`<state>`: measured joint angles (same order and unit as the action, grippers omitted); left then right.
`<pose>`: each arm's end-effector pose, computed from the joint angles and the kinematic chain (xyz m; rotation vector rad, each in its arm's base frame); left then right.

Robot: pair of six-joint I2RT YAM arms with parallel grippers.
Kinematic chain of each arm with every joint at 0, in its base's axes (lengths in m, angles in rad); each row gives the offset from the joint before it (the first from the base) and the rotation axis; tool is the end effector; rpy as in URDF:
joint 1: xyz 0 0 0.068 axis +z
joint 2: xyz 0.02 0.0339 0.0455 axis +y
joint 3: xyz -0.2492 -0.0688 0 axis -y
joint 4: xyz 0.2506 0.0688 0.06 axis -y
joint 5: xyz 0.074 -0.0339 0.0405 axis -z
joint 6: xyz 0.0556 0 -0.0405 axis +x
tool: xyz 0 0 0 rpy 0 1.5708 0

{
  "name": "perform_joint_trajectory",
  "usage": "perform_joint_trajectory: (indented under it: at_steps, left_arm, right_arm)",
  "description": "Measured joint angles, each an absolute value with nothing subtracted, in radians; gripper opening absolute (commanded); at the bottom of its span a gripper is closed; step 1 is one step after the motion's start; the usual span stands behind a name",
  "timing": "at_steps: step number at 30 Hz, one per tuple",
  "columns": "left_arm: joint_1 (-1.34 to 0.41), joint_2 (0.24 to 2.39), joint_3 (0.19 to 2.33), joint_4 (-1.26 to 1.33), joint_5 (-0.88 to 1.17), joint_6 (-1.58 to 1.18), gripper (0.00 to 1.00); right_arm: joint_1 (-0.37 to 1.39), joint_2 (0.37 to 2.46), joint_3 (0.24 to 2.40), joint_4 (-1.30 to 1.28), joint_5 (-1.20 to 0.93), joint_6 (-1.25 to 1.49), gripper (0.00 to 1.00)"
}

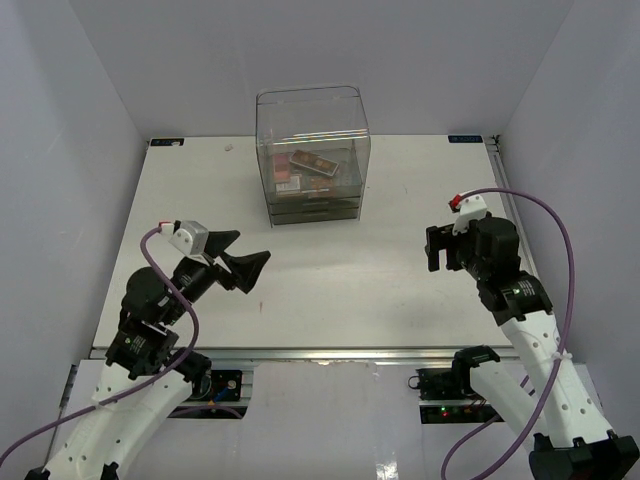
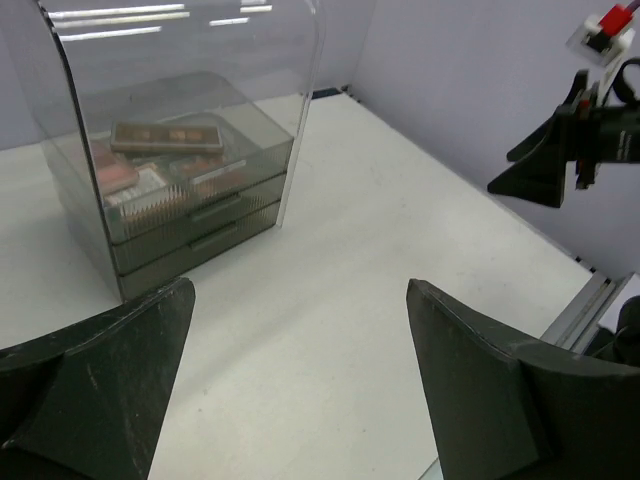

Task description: Organize the makeup

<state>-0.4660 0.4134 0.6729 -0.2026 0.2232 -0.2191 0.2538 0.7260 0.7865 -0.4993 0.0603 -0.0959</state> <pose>0.1255 -0.0769 0.3432 0.3727 1.5130 -0.7136 0.1919 0.0463 0.2990 -0.3115 1.9847 0.0403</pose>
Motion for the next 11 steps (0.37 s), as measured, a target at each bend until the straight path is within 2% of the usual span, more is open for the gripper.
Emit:
perform_joint_trajectory:
  at_steps: [11]
  left_arm:
    - [-0.466, 0.278, 0.597, -0.27, 0.216, -0.163, 0.98]
  right_arm:
    - [0.237, 0.591, 0.634, -0.408, 0.135, -0.086, 0.9]
